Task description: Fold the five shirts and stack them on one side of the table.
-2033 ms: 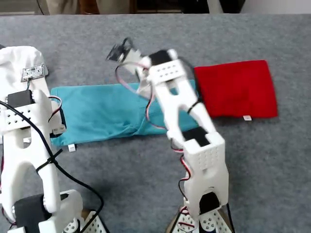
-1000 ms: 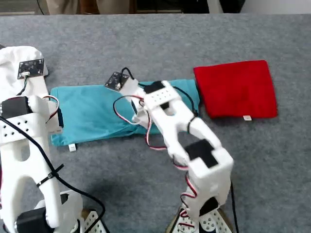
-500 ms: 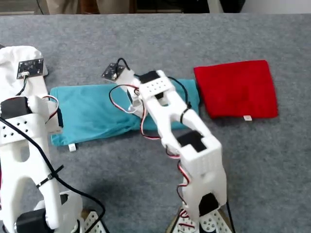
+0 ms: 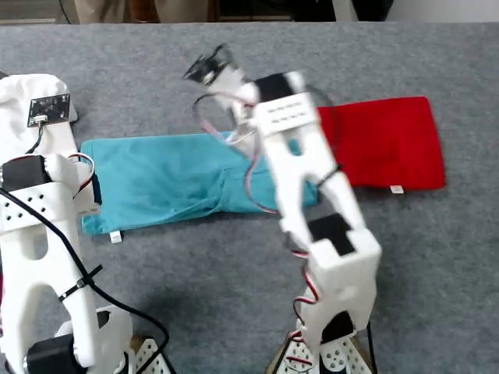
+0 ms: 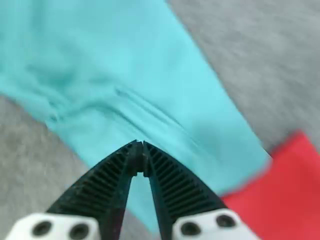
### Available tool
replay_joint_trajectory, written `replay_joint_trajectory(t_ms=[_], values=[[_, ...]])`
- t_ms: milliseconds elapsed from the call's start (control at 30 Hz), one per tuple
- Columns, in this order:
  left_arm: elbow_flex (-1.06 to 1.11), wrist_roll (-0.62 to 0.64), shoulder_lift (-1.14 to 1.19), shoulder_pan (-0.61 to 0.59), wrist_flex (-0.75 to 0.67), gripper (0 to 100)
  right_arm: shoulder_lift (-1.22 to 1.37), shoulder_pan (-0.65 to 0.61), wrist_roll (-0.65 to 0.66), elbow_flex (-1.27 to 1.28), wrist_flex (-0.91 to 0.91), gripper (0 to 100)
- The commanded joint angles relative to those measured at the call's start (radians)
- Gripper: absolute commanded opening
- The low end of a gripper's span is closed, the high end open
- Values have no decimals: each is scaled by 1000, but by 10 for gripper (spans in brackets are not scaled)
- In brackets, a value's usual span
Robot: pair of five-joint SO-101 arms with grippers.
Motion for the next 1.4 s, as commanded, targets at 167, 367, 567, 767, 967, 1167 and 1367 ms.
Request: replay_joint_trajectory(t_ms=[167, 367, 567, 767, 967, 1167, 1367], values=[[-46, -5, -24, -5, -3, 21, -165, 219, 126, 122, 57, 2], [-46, -5, -24, -5, -2, 21, -160, 257, 157, 387, -198, 2], [-46, -5, -25, -5, 2, 21, -113, 262, 150, 568, -473, 2], [-43, -5, -24, -5, -3, 21, 50, 263, 135, 460, -546, 2], [-37, -6, -24, -5, -3, 21, 140, 259, 81, 236, -410, 2], [-44, -6, -24, -5, -5, 21, 157, 265, 81, 39, -224, 2], [-46, -72, -21, -32, -48, 25, 150, 263, 89, -228, 127, 2]])
